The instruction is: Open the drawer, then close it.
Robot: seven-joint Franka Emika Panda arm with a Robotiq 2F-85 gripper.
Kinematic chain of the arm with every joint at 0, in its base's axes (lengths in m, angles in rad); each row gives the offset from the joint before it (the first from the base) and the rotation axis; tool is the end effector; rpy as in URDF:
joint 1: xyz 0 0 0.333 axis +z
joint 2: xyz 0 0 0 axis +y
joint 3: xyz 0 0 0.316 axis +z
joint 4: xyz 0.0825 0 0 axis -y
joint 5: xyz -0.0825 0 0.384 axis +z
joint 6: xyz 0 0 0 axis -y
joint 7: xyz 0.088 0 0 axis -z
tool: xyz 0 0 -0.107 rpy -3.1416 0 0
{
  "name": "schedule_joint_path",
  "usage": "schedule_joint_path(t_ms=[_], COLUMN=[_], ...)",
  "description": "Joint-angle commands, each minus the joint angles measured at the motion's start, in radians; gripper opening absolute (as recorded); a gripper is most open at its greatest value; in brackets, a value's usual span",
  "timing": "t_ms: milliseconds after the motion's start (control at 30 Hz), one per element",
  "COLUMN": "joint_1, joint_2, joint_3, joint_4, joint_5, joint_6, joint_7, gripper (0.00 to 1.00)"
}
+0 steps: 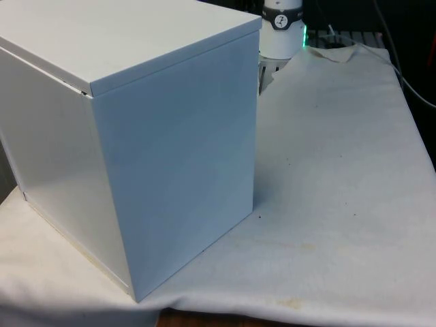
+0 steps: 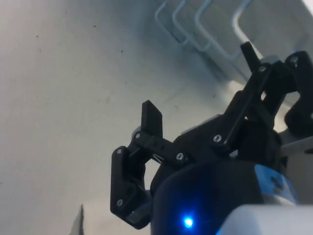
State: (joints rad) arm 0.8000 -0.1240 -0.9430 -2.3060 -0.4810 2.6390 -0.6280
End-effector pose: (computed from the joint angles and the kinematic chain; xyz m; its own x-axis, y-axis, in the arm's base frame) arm 0.5294 -0.0709 0.4181 0.6384 0.7592 0.1266 0.6540 -0.6218 0.4309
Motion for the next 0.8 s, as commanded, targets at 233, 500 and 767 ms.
schedule_joint_path(t_ms=[233,500,767], joint_1=[-0.009,-0.008,-0.005], joint_2=[0.009,0.008,0.011], joint_3=[0.011,0.024,0.038], joint_4=[-0.003,-0.007,-0.01], joint_5=[-0.119,-0.219,-0.311], joint_6=[0.025,0.023,0.02], joint_7=[0.081,0.152,0.219], gripper=[1.0,1.0,1.0])
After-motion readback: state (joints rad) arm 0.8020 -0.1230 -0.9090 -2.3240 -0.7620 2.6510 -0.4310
